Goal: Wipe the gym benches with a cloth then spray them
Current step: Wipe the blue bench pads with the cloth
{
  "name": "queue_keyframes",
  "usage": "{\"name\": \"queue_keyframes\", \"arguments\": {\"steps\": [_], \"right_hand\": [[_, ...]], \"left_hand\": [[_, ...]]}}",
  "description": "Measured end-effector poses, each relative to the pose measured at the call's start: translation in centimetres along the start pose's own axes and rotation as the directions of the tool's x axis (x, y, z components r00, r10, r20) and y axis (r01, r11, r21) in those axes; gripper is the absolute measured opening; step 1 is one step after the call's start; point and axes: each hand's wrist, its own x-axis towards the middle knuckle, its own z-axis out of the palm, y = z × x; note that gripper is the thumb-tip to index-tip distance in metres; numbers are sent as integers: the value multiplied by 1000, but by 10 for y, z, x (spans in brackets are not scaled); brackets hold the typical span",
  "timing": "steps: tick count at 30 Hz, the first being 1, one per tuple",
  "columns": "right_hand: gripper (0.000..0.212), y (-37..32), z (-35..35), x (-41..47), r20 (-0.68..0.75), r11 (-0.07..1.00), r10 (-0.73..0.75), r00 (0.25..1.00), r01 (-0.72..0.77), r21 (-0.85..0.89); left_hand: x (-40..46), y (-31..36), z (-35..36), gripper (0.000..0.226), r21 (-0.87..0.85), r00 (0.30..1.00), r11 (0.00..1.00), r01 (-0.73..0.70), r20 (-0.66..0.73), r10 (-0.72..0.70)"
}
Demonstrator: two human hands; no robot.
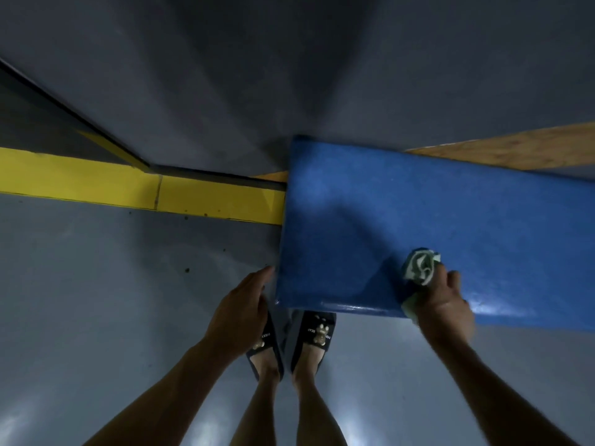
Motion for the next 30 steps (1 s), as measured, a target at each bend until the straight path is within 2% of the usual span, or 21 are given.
{"name": "queue_keyframes", "arguments": {"steps": [3,5,8,10,12,14,17,19,20,23,26,28,30], "right_hand": [[65,-53,43,-40,-59,986,2,998,8,168],[63,-96,64,-72,-83,966,-145,986,159,204],[59,-131,72,-97,-28,886,-423,906,420,195],[63,-131,71,-94,6,794,-594,805,585,163],[63,-125,73,-87,49,658,-753,656,748,91],[55,-125,78,-81,109,507,-857,503,862,17],[45,-135,83,-74,243,307,-919,312,950,-58],[43,-143,78,-69,362,135,-917,166,985,-109],[41,-148,75,-67,429,63,-896,116,989,-137],[32,-163,67,-63,582,3,-810,70,993,-115],[37,-178,61,-59,659,58,-745,100,995,-85],[50,-192,52,-46,702,107,-698,139,990,-89],[55,-215,41,-22,664,187,-710,235,972,-143]], "left_hand": [[0,2,2,55,8,1000,1000,-2,-13,2],[-2,0,0,57,12,1000,999,29,-11,-29],[-6,-6,-5,57,10,999,1000,27,-36,-27],[-7,-11,-8,55,8,998,1000,10,-54,-9],[-5,-16,-10,53,0,998,1000,27,-65,-27],[-3,-17,-11,52,-26,995,997,74,-63,-75],[0,-19,-13,51,-46,992,993,113,-58,-115],[2,-20,-13,51,-70,990,990,123,-54,-127],[2,-21,-12,51,-76,990,989,128,-55,-132],[5,-26,-14,53,-79,985,985,154,-70,-160],[6,-30,-16,55,-103,983,984,146,-96,-156],[10,-34,-19,54,-94,983,987,131,-116,-142],[15,-38,-22,52,-63,984,992,111,-131,-119]]}}
